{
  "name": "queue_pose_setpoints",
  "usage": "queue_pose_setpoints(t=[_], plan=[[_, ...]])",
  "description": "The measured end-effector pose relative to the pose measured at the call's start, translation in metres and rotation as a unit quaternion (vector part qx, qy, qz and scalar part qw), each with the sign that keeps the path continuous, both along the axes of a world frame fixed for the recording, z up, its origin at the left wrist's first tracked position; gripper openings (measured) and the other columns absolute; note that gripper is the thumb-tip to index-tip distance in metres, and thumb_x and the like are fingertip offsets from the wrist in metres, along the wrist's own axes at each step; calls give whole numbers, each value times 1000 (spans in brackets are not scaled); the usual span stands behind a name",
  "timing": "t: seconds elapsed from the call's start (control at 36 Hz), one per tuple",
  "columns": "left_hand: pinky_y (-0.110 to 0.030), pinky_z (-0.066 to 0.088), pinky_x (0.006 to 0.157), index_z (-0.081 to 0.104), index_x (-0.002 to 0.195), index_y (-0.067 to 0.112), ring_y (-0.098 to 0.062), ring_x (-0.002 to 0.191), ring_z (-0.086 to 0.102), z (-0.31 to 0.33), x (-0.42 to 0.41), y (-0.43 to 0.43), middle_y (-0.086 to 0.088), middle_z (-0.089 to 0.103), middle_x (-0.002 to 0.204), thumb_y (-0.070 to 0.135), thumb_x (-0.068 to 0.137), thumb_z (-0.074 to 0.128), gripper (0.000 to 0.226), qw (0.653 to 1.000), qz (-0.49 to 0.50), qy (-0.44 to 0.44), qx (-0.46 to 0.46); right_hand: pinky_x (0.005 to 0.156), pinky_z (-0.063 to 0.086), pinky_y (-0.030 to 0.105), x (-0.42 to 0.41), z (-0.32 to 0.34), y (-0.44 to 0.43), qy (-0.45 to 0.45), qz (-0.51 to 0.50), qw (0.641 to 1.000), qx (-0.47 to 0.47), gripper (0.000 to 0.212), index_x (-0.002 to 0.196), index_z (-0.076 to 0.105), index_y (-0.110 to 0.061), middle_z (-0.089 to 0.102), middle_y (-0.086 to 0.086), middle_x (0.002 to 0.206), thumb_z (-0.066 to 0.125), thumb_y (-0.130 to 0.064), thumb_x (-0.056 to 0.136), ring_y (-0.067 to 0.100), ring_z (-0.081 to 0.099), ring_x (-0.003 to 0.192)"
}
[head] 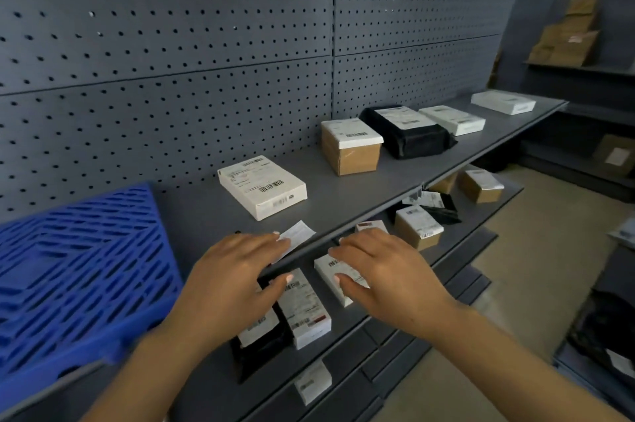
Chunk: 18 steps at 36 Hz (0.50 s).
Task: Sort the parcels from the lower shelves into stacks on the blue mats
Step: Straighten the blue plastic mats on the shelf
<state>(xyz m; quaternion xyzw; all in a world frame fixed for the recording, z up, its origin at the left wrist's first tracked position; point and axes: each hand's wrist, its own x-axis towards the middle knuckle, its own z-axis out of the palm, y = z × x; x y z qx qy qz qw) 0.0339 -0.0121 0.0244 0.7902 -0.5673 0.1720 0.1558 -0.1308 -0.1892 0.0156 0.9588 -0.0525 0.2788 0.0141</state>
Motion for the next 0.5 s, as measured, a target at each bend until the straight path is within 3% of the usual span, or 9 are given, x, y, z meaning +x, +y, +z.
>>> queue_pose_setpoints(t=[0.22,0.5], plan=[[-33,51,84,71,110,22,-18,93,68,-10,16,-20,5,70,111,49,80,46,48,999,23,-1,26,75,53,31,40,-13,-37,10,46,999,6,38,111,69,-18,68,0,106,49,-38,85,19,64,93],[-31,52,83,73,101,24,-14,91,66,-21,8,-25,8,72,104,41,80,51,35,998,55,-4,22,73,53,28,75,-23,-68,25,164,986,2,37,110,69,-21,66,-4,108,49,-41,85,15,61,95]])
